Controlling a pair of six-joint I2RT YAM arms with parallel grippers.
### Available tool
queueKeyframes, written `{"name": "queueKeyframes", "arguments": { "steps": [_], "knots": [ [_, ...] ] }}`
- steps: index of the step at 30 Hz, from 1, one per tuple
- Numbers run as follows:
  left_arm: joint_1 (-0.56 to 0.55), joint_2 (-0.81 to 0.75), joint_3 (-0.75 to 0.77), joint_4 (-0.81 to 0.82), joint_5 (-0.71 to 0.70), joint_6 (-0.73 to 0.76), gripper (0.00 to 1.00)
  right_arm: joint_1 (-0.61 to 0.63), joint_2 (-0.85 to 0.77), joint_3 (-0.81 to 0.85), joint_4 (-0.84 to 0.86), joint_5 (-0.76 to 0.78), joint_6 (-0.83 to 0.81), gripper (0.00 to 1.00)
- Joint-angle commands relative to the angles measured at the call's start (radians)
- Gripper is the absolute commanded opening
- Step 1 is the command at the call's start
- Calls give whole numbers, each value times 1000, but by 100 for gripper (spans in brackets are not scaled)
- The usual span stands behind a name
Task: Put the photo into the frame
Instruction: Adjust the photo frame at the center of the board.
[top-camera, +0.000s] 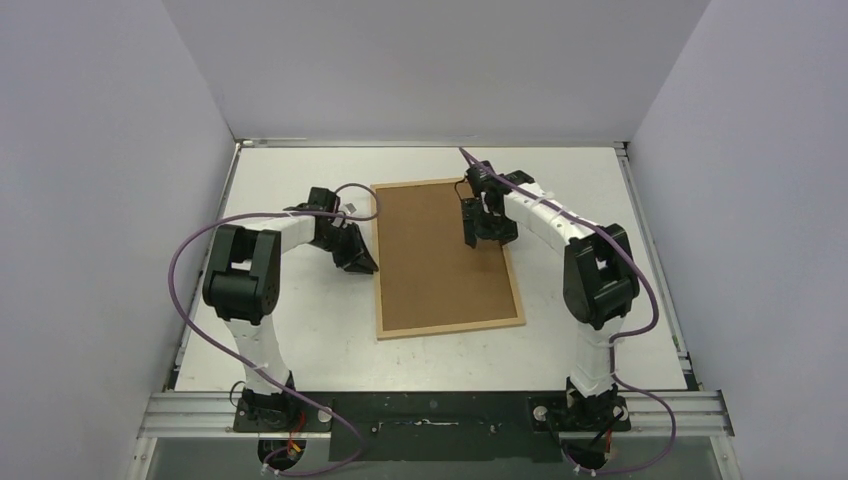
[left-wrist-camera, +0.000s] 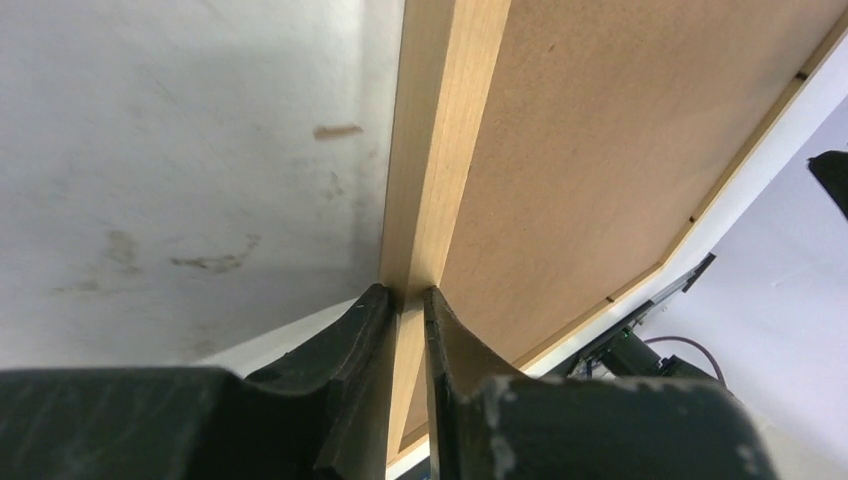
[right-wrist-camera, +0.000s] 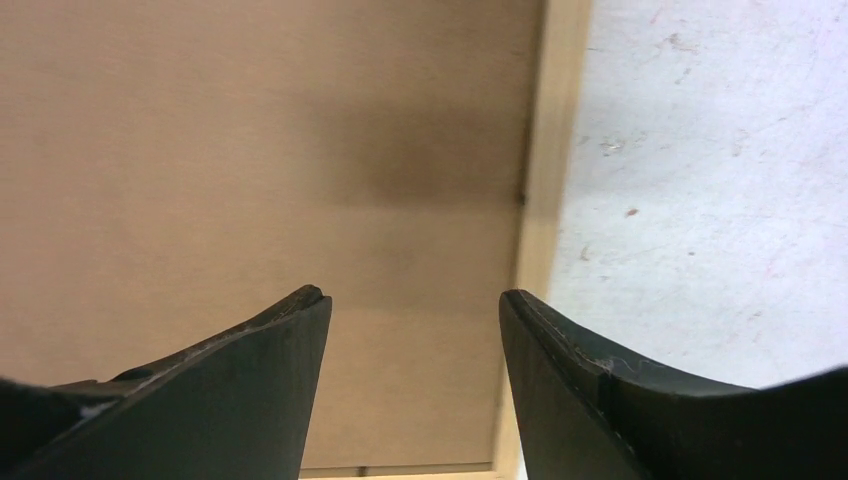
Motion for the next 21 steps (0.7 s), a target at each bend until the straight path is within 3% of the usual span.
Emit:
{"name": "queueKeyframes", "arguments": {
  "steps": [1,6,16,19,21],
  "knots": [
    [-59,-62,-85,102,32,-77,12,38,-122,-46,116,-42,100,61],
    [-117,-94,-203,254,16,-206,8,81,-118,-85,276,-143,197,47],
    [-208,-152,-435,585,9,-398,6,149,23,20,401,-220,254,45],
    [-190,-205,-445,646,21,-425,12,163,58,36,429,-228,245,46],
    [-154,-238,-423,644,31,-425,24,174,80,43,448,-217,240,47]
  ]
}}
